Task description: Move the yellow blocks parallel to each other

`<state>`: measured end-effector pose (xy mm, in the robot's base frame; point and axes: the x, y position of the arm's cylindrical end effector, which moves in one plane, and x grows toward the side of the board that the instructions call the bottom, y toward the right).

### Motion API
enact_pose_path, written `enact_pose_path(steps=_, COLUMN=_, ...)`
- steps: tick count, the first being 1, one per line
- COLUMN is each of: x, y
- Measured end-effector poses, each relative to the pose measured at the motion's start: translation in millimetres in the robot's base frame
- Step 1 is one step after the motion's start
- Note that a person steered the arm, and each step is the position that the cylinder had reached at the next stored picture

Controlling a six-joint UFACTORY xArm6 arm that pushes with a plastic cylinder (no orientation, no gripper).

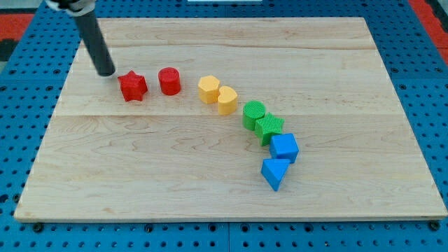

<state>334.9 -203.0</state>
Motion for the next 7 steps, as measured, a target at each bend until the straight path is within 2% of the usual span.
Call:
enact_pose_path(steps=1, x=9.4, y=39.2)
enact_pose_path(steps=2, x=31.0, y=22.5)
enact_pose_path(steps=3, x=-4.3, y=21.7)
enact_pose_path(steps=4, x=-47.7, y=76.5)
enact_pose_path(steps=5, x=-31.3, y=111.0)
enact_pose_path(steps=6, x=4.4, y=89.5)
enact_pose_path(steps=7, x=-10.7, y=83.5)
